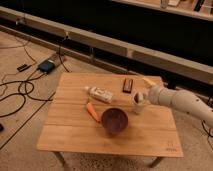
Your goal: Place the white sponge in the ceramic cup
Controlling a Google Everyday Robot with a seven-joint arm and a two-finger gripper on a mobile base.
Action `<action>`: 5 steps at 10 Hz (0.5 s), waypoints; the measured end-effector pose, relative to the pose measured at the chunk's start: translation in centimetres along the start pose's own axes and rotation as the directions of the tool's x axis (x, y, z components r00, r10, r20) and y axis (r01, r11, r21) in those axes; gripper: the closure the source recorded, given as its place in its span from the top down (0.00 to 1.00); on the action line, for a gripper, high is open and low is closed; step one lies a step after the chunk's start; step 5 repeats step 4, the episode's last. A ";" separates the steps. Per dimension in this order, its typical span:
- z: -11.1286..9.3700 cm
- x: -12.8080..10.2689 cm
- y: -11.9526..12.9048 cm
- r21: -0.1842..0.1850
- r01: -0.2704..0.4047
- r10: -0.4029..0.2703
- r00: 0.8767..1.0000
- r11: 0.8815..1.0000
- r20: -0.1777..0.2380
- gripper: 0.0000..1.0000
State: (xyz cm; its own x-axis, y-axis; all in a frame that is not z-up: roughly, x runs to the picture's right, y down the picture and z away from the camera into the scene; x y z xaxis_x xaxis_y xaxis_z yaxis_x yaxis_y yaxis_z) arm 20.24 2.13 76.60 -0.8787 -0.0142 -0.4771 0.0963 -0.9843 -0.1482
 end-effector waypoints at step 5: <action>0.1 0.1 0.0 0.001 0.001 -0.001 1.000 1.000 -0.002 0.80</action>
